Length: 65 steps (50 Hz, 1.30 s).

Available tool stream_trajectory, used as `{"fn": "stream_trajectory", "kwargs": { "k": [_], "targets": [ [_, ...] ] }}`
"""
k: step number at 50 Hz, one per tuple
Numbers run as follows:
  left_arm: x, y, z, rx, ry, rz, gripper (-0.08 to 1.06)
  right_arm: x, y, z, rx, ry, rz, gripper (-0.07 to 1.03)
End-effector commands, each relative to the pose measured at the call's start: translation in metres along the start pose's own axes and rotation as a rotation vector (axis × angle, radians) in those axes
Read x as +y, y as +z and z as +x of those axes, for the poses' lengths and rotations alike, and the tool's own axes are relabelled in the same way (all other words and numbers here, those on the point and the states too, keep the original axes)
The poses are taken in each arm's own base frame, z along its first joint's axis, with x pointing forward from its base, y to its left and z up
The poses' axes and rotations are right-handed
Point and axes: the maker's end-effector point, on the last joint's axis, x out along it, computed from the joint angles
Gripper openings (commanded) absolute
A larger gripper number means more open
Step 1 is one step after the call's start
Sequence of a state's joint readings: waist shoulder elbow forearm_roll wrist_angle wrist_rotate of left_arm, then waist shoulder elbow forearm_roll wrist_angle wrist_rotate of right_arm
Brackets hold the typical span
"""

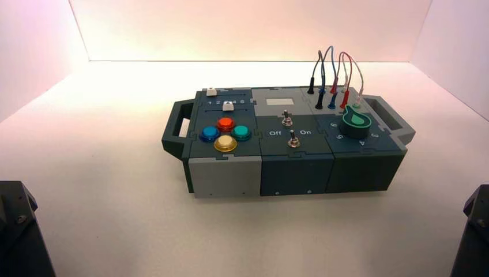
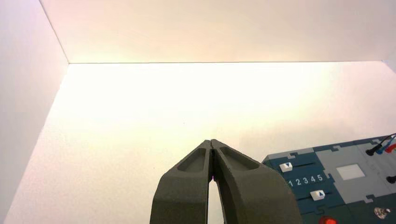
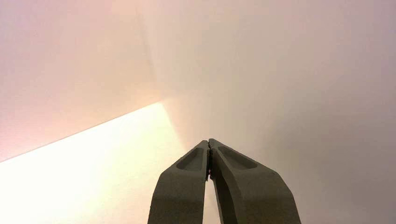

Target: Move the right gripper to the right.

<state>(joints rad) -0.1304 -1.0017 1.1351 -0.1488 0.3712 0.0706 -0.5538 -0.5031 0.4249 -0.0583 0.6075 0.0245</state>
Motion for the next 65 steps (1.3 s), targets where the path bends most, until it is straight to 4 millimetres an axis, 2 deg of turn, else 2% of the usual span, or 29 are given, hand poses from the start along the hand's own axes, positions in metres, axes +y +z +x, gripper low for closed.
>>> {"fn": "stream_trajectory", "kwargs": {
  "k": [1, 9, 23, 65],
  "targets": [
    [-0.001, 0.006, 0.002, -0.003, -0.002, 0.004, -0.03, -0.004, 0.016, -0.007, -0.044, -0.009, 0.005, -0.02],
    [-0.001, 0.005, 0.002, 0.0, -0.002, 0.003, -0.03, -0.002, 0.004, -0.001, -0.029, -0.002, 0.007, -0.02],
    [0.0, 0.002, 0.006, 0.023, 0.0, 0.003, -0.03, 0.007, -0.006, 0.0, -0.013, 0.022, 0.002, -0.02],
    [-0.001, 0.003, 0.006, 0.022, -0.003, 0.003, -0.03, 0.021, -0.006, -0.001, -0.015, 0.057, -0.011, -0.02]
  ]
}}
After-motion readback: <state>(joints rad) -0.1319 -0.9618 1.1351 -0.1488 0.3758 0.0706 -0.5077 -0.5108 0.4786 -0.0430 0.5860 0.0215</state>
